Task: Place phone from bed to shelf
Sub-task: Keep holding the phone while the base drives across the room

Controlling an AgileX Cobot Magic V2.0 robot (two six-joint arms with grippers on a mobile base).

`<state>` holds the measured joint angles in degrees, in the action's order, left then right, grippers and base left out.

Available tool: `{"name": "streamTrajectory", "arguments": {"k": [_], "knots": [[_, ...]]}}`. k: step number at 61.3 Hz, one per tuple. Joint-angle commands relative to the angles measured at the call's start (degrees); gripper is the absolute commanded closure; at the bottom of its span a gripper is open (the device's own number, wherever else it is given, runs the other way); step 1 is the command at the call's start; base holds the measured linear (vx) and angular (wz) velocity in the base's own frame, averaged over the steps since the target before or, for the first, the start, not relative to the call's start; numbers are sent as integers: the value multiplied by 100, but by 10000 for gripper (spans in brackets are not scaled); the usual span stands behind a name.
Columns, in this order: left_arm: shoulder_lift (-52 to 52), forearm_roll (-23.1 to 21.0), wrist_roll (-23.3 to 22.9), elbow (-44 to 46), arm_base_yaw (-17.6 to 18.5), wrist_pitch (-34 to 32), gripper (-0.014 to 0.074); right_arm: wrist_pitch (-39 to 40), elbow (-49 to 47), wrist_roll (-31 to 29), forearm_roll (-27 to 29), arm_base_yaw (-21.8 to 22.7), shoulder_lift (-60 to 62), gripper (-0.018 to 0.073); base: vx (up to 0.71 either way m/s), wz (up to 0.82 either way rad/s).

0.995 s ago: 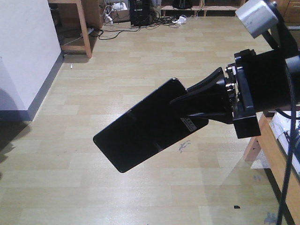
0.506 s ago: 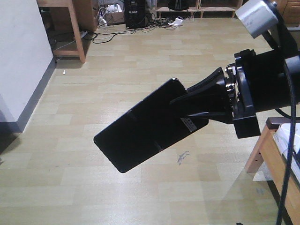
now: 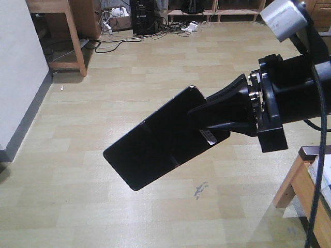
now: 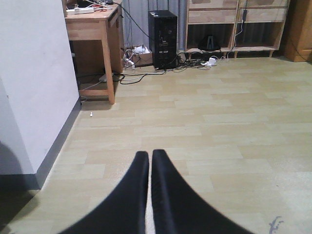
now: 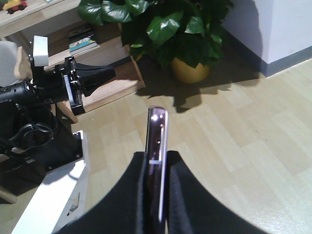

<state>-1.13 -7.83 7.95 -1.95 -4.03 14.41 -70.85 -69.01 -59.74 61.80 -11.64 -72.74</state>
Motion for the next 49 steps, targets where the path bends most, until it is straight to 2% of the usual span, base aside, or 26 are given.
{"name": "streamTrajectory", "arguments": {"k": [1,49], "knots": [[-38,-53,-22,-16,28,-389,596,-303,-160,-4,491,5,158,560,24,-2],[-38,-53,-22,-16,28,-389,596,-303,-160,-4,492,5,158,560,31,2]]}}
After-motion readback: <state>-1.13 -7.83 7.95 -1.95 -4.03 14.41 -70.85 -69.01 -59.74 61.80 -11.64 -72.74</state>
